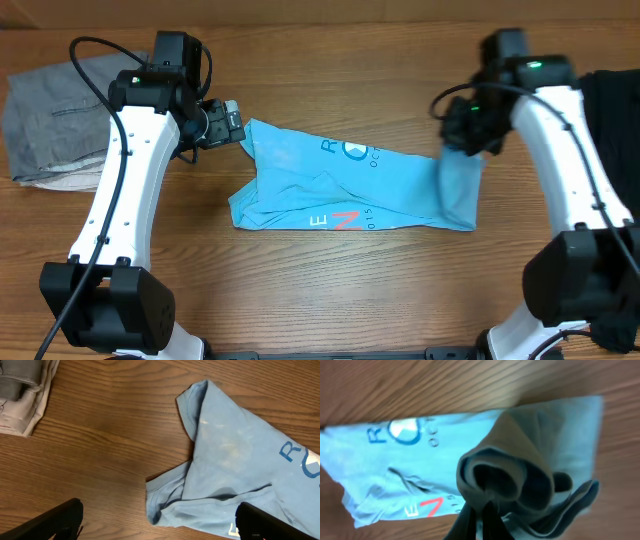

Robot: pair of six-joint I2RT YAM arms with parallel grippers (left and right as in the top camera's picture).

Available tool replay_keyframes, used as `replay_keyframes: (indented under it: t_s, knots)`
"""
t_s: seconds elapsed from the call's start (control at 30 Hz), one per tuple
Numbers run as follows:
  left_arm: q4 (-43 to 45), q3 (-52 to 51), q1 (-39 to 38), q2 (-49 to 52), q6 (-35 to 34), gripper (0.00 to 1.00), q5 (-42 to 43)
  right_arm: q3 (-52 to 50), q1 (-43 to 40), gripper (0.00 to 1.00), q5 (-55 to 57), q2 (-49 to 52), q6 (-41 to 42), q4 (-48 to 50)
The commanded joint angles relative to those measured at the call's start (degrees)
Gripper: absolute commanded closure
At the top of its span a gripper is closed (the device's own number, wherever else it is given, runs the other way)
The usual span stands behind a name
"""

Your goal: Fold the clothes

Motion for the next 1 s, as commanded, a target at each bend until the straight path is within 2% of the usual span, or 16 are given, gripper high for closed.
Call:
replay_keyframes:
  t_s: [0.0,0.43,0.97]
  knots:
    - [-0.11,0.55,-0.11,-0.57,-0.35,0.0,-0.55,-4.15,4.9,0.96,-0.61,0.02,2.64,4.26]
    - [-0.11,0.55,-0.11,-0.57,-0.33,0.0,-0.55,-15.32,13.49,0.96,-5.81,0.66,2.71,22.45]
    - [-0.11,0.55,-0.11,-0.57,-0.35,0.0,-0.55,-15.98,14.99,0.96,-6.64,0.72,5.68,27.61]
